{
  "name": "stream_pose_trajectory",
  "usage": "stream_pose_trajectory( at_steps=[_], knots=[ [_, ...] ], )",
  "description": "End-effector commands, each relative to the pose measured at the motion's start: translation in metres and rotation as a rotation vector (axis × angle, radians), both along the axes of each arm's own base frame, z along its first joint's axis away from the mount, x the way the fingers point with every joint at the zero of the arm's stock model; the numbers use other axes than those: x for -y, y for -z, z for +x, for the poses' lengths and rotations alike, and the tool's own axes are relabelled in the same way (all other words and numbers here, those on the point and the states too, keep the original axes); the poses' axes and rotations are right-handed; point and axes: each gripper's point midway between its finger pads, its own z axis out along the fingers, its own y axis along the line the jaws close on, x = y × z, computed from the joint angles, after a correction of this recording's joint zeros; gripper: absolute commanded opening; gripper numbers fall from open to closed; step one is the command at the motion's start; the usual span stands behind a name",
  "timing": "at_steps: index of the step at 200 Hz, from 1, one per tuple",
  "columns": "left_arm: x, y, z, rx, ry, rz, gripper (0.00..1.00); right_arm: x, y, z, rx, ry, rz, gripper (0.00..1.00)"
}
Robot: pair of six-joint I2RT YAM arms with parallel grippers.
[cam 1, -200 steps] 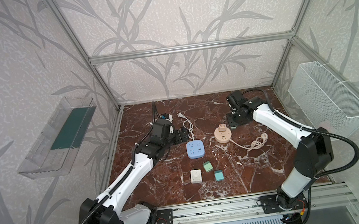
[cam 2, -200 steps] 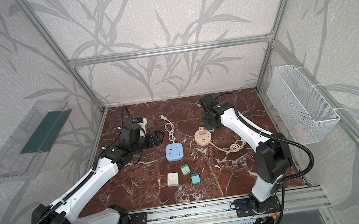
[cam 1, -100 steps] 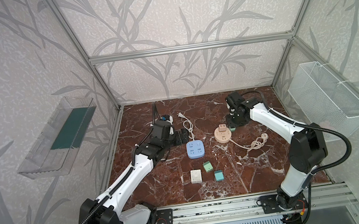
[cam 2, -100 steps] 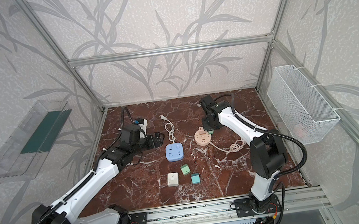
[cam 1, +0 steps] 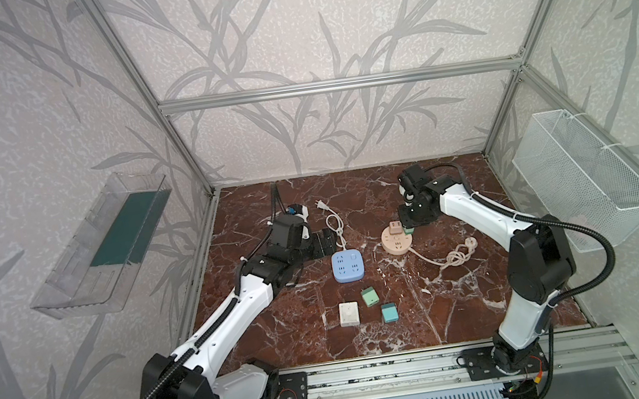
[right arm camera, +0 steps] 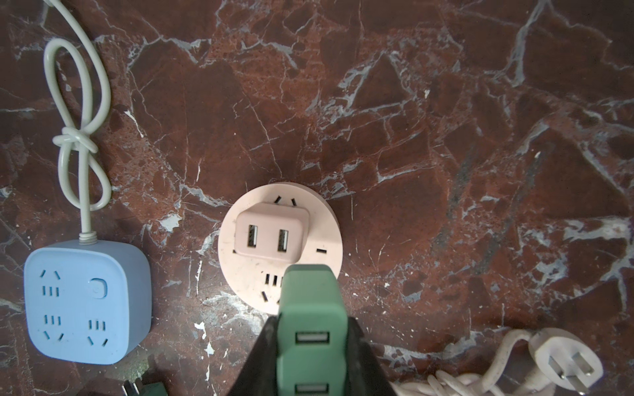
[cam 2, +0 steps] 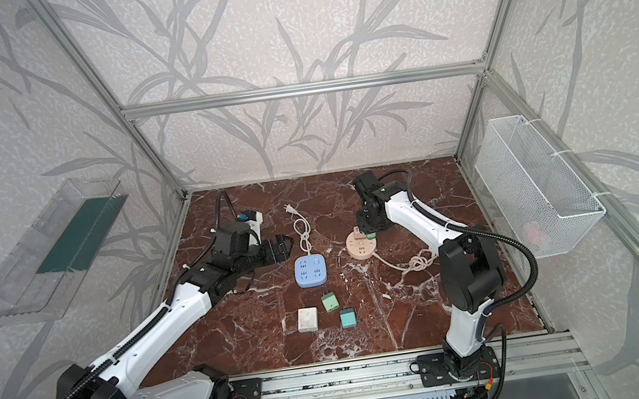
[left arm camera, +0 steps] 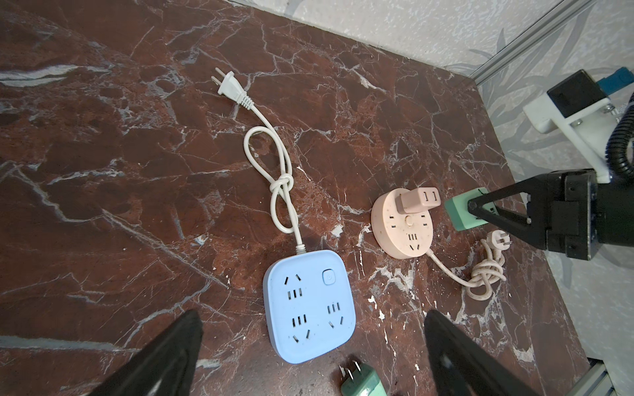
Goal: Insert the plug
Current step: 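Lower the green charger prongs-down onto the round pink strip with the right gripper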
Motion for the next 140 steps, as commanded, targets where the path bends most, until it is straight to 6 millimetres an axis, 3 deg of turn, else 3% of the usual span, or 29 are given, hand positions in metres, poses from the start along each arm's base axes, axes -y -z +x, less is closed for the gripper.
stream_pose_trajectory(
  at_steps=[1, 140],
  knots=[
    [0.0, 0.001, -0.001, 0.006, 0.008, -0.003, 0.98, 0.004, 0.01, 0.003, -0.01, 0.02, -0.005, 0.0],
    [0.003, 0.005, -0.001, -0.001, 0.013, -0.016, 0.97, 0.016, 0.037, -0.004, -0.05, 0.069, 0.01, 0.0]
  ],
)
